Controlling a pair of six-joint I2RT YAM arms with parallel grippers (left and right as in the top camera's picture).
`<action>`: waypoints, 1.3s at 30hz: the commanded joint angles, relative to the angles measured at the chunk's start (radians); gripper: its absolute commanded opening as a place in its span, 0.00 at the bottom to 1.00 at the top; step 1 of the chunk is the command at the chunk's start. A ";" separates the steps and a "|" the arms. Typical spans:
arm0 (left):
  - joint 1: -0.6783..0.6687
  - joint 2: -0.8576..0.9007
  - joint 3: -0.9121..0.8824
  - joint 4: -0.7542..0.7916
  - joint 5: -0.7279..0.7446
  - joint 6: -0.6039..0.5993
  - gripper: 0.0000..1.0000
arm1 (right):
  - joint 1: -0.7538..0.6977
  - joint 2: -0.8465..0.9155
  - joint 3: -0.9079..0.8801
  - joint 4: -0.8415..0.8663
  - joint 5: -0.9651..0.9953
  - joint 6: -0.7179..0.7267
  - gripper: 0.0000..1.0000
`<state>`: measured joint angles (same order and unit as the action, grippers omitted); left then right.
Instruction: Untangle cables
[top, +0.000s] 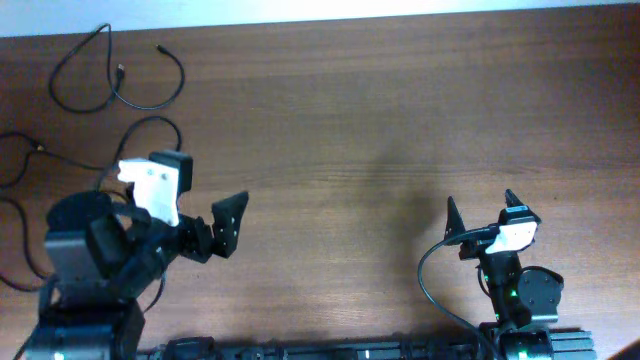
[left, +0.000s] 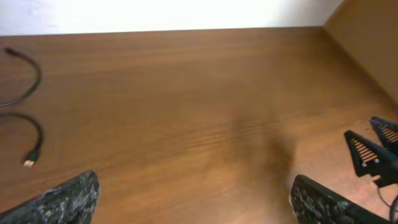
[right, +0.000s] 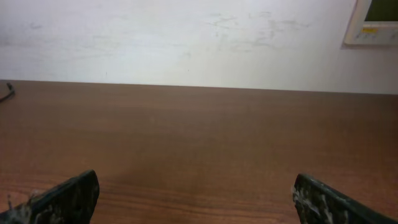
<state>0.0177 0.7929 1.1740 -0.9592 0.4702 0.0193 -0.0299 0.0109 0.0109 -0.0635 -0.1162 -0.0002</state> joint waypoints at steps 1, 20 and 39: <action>-0.004 -0.135 -0.101 -0.015 -0.118 0.012 0.99 | -0.004 -0.007 -0.005 -0.008 0.013 -0.003 0.98; -0.005 -0.623 -0.962 0.903 -0.028 0.143 0.99 | -0.004 -0.007 -0.005 -0.008 0.013 -0.003 0.98; -0.005 -0.788 -1.165 0.883 -0.569 -0.079 0.99 | -0.004 -0.007 -0.005 -0.008 0.013 -0.003 0.98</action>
<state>0.0158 0.0109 0.0113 -0.0719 0.0082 -0.0212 -0.0299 0.0101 0.0109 -0.0635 -0.1127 -0.0006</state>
